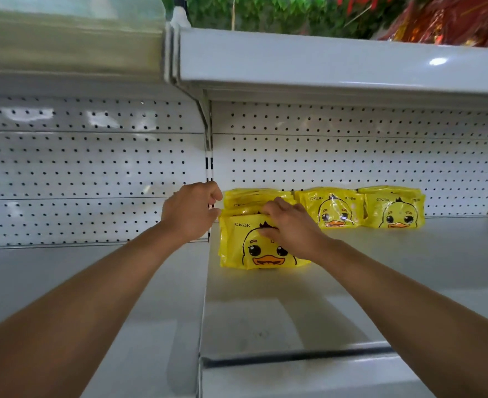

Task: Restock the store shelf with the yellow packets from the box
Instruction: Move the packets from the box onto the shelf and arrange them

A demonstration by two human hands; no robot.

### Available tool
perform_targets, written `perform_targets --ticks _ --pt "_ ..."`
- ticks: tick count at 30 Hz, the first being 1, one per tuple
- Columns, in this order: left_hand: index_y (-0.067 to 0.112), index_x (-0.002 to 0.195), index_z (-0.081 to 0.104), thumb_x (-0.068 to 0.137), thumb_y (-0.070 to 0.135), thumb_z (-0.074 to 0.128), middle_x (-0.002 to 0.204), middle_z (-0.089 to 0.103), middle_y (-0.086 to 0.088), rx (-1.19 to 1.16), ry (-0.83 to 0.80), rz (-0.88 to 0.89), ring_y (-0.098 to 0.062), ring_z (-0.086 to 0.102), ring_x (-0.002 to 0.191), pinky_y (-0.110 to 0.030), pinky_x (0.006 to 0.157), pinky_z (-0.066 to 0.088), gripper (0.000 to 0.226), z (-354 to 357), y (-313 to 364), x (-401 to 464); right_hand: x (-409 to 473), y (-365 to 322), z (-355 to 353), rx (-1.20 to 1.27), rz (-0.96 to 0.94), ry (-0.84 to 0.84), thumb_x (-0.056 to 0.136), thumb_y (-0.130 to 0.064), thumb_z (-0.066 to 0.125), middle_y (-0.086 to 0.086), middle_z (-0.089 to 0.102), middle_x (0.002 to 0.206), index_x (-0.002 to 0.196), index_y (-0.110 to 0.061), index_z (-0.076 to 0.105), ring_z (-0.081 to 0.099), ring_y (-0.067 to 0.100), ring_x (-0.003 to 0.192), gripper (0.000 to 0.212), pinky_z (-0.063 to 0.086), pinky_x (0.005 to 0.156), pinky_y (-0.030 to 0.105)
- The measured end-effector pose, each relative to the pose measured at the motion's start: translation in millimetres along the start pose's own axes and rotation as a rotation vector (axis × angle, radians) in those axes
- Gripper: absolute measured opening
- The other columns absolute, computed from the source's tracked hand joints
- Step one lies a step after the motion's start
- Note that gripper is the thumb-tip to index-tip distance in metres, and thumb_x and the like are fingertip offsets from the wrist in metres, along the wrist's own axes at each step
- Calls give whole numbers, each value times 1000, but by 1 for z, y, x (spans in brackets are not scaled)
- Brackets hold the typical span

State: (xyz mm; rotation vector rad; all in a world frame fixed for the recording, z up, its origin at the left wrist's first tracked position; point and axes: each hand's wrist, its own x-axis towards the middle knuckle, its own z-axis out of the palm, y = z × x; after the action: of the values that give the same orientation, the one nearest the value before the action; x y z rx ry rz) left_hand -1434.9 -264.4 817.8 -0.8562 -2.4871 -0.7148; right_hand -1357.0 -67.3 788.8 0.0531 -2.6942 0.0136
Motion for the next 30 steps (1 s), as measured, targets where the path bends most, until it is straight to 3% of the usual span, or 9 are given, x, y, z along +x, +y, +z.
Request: perform_targets --ticks 6,13,25,30 --pt "25 108 60 86 22 63 107 63 8 35 -7 83 -14 58 100 -28 75 41 22 1 29 -7 -26 0 -19 32 50 147 85 -31 63 7 34 135 140 -14 34 37 24 124 65 29 102 34" --pt "24 110 59 86 22 63 112 61 7 46 -68 217 -16 56 107 -32 80 46 24 23 104 -20 -103 39 -65 -22 126 71 84 -34 64 3 29 143 142 -17 31 23 22 133 69 25 107 33" --pt "25 115 56 85 18 62 118 58 7 -39 -232 457 -16 52 113 -28 83 41 31 104 332 -93 -328 160 -125 -77 426 -1 85 -36 63 4 31 142 140 -17 32 25 22 132 66 26 107 33" --pt "26 113 55 87 24 60 115 58 6 -94 -288 595 -17 50 110 -30 81 40 27 153 426 -149 -440 202 -130 -103 556 -125 86 -41 60 6 26 147 141 -16 29 25 25 133 68 27 111 38"
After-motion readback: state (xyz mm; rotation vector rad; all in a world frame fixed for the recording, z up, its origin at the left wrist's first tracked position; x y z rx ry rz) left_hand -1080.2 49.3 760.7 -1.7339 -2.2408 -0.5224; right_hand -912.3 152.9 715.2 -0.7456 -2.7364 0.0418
